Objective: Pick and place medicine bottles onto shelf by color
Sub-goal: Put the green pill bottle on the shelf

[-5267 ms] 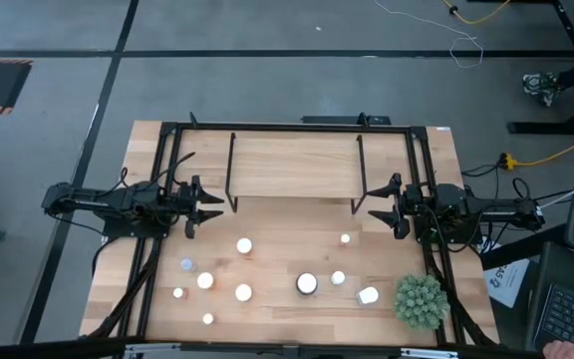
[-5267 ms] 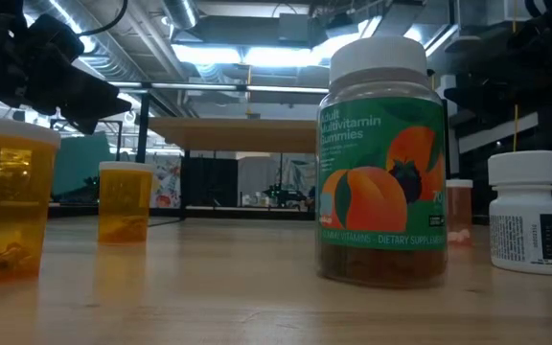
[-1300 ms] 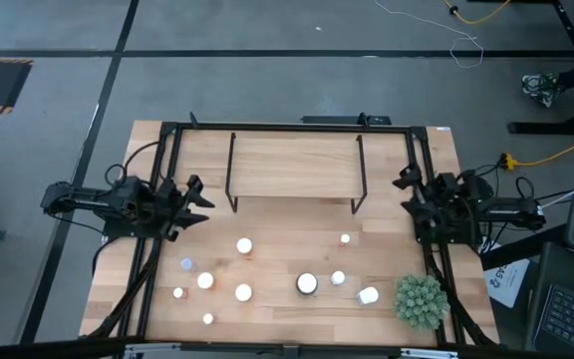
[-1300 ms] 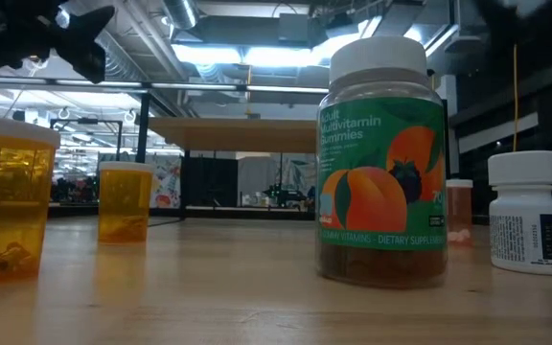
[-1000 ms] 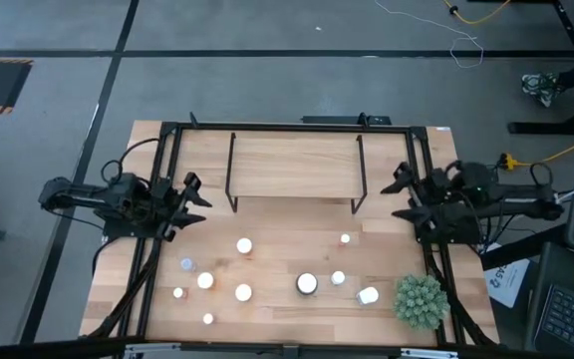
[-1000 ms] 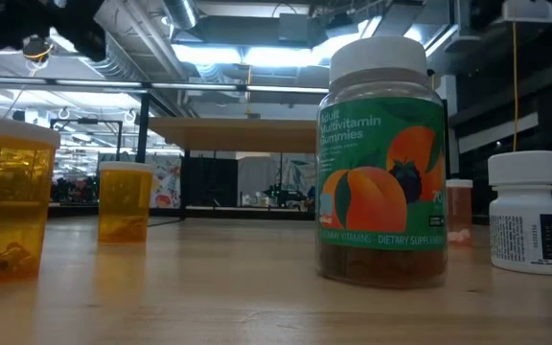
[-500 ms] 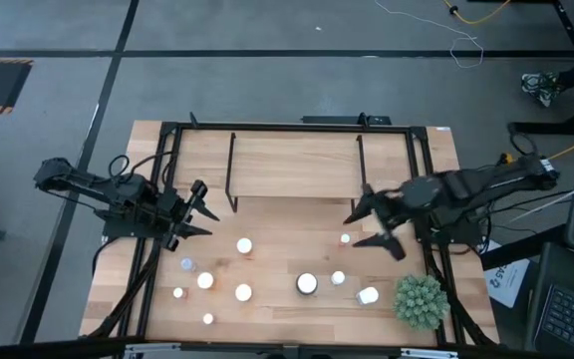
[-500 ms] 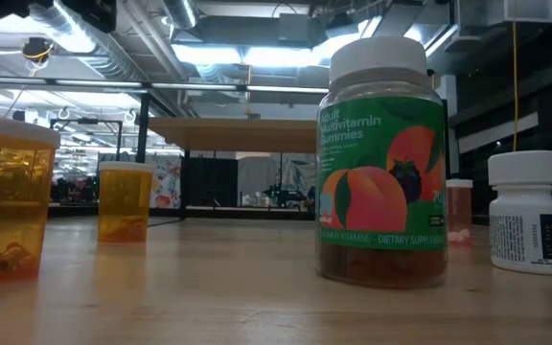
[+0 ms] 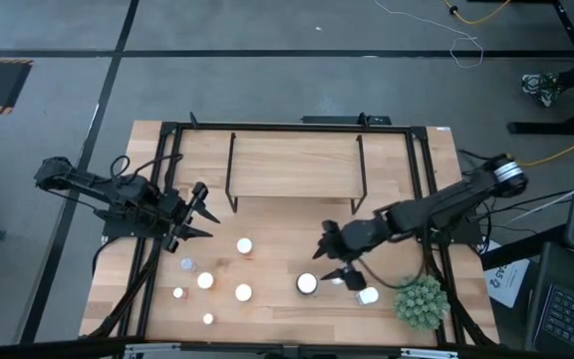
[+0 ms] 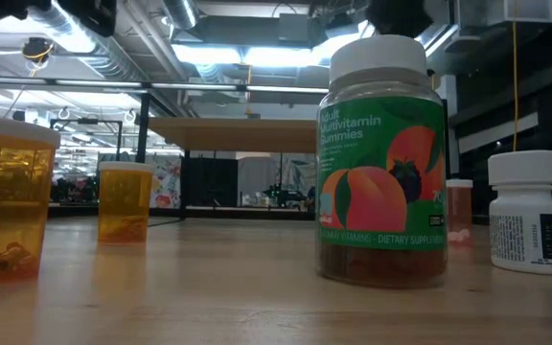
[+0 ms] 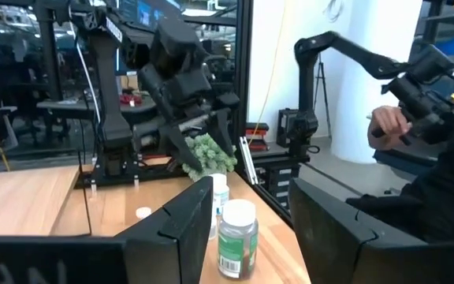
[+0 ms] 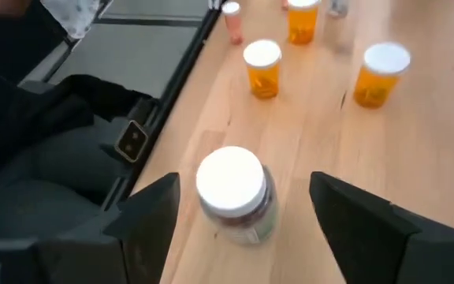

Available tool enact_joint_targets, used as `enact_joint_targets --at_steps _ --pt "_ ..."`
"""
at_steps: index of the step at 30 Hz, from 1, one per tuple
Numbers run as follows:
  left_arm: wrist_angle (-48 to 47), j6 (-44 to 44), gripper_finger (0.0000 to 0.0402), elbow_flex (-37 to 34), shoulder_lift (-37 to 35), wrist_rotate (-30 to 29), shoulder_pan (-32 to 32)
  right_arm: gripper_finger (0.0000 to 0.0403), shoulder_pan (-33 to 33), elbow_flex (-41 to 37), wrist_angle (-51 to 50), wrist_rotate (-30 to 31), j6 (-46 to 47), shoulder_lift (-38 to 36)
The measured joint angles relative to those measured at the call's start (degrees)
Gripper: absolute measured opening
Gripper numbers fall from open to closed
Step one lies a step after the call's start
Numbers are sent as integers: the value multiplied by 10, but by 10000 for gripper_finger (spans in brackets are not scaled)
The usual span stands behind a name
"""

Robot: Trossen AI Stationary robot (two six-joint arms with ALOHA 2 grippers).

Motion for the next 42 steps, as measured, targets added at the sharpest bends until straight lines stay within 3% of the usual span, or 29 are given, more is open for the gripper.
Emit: enact_joint_targets --at_steps 6,11,18,25,42 --pt "-17 0 163 0 0 0 0 287 14 6 31 0 -68 52" --pt "-30 0 163 0 0 1 0 287 44 59 16 19 -98 87" --pt "-37 0 163 0 0 1 0 287 66 176 -158 100 -116 168" --pt "-41 0 163 0 0 3 0 287 63 264 -238 100 -107 222" --pt "-61 0 163 0 0 3 0 287 63 278 -277 90 -101 241"
